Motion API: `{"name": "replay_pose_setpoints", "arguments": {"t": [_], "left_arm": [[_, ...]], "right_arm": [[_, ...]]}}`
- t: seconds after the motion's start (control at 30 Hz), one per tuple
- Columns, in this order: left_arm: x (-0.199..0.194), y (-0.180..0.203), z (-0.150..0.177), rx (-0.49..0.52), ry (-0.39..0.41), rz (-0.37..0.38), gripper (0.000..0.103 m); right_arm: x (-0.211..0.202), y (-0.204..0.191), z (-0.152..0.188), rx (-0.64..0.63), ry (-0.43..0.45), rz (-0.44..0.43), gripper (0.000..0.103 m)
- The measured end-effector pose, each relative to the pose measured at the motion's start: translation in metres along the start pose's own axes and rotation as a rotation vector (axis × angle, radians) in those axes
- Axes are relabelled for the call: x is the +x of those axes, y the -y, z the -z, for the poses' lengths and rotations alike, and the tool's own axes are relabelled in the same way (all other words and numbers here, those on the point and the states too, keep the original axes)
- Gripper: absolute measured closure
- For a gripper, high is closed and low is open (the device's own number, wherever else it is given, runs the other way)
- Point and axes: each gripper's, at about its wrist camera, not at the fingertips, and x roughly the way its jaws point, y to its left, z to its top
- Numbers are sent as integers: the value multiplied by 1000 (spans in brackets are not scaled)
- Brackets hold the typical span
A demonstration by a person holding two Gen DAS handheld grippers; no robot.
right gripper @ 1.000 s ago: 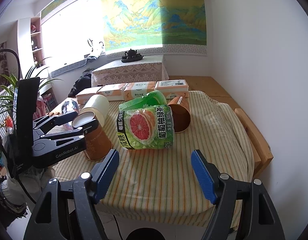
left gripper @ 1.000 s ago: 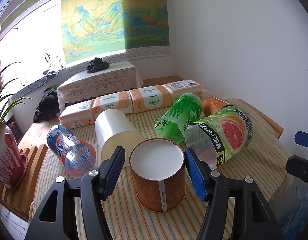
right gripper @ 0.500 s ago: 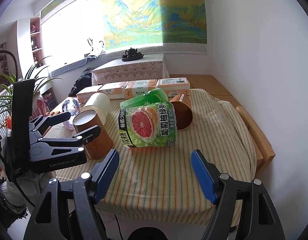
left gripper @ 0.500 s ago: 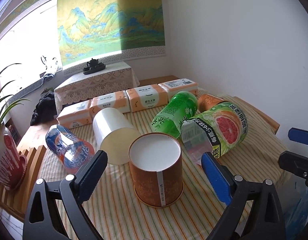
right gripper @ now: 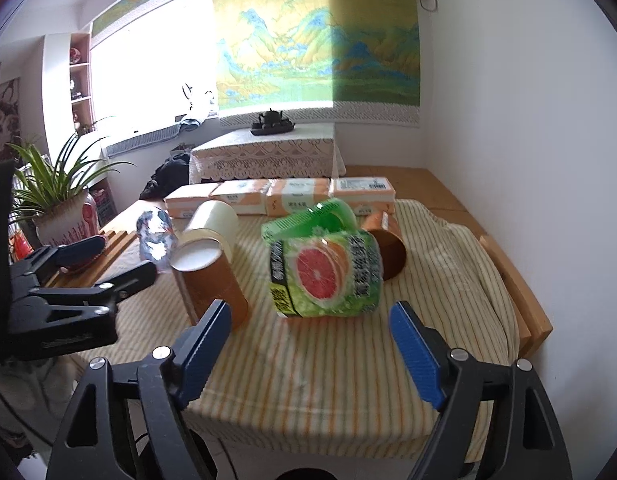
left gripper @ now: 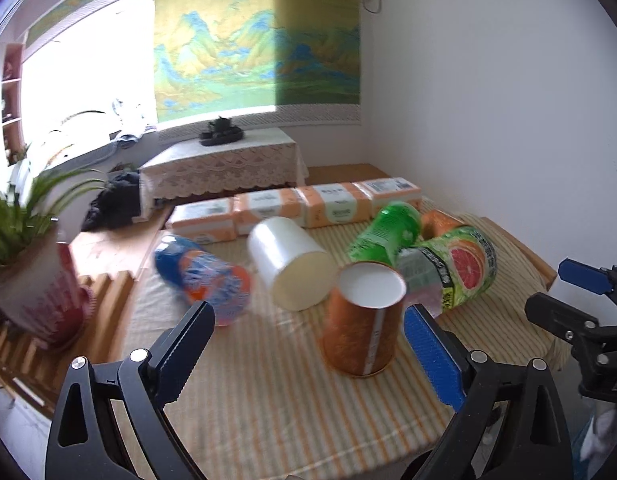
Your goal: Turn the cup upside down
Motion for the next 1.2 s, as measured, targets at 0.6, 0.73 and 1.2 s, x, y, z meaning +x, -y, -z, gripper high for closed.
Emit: {"name": "replay_pose_setpoints", "arguments": {"t": [0.6,0.73,1.2], "left_arm": [[-47,-46,51,-132,-17,-155,1],[-55,-48,62,-196,-2,-179,1],[-78,-29,46,-170,9,-187,1]], "right_arm": [[15,-54,14,-72,20,-13,11],[11,-53,19,-43,35,-6,11],[-12,-44,19,-1,97,2,11]]}}
